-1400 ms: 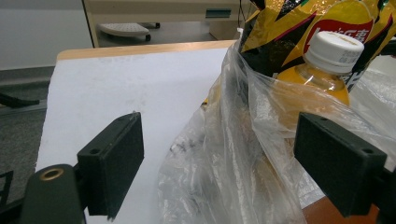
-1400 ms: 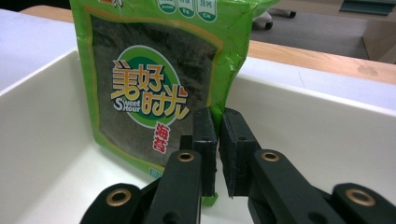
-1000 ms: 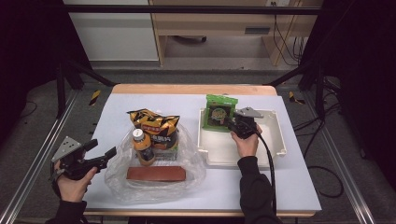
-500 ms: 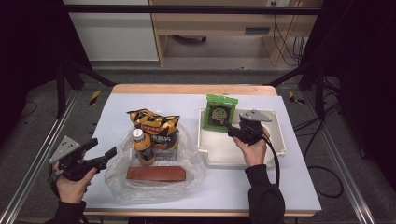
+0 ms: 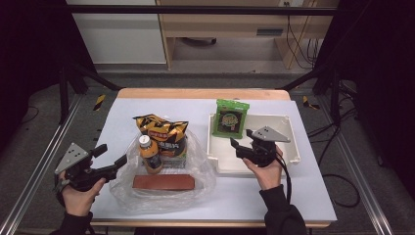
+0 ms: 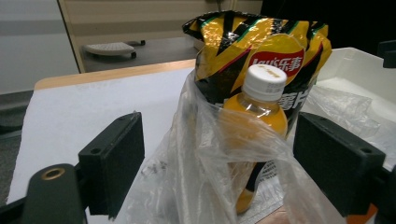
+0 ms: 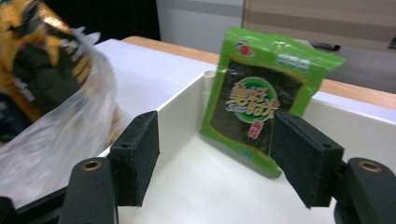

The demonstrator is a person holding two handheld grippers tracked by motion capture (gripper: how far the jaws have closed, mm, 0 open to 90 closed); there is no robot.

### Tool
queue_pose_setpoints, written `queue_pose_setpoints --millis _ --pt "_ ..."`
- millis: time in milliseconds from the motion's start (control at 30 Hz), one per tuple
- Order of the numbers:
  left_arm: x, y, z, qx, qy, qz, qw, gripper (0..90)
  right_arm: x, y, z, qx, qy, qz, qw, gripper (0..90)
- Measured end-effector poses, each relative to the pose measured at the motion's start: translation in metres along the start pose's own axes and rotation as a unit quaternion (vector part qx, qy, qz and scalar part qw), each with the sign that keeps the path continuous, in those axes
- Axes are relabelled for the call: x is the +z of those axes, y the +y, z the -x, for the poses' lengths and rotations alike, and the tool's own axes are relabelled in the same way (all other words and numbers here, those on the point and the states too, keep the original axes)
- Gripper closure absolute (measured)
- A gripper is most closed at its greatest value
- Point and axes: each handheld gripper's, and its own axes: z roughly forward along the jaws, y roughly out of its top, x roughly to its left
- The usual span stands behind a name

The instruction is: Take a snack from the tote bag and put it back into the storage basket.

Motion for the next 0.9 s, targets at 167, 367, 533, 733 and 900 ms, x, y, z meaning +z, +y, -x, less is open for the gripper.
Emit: queue_pose_setpoints --millis 167,367,533,733,900 --pt "-0.001 0.002 0.005 0.002 -0.001 0.004 1.0 17.0 -0.005 0.0 -0.012 -0.014 0.017 -0.002 0.9997 36.6" --pt "-0.001 0.007 0.014 0.007 -0.006 0.007 0.9999 17.2 -0.007 0.004 -0.035 -0.011 0.058 0.012 0.9982 42.3" --pt "0.0 0.008 0.02 0.018 -0.01 0.012 0.9997 18.0 -0.002 0.004 -0.053 -0.021 0.077 0.011 0.9967 44.5" --pt "0.002 0.009 0.033 0.032 -0.024 0.012 0.9991 20.0 0.005 0.003 -0.072 -0.027 0.103 0.003 0.9943 45.6" --pt "0.003 0.011 0.042 0.043 -0.04 0.008 0.9983 24.2 0.009 0.002 -0.089 -0.044 0.122 -0.006 0.9916 49.3"
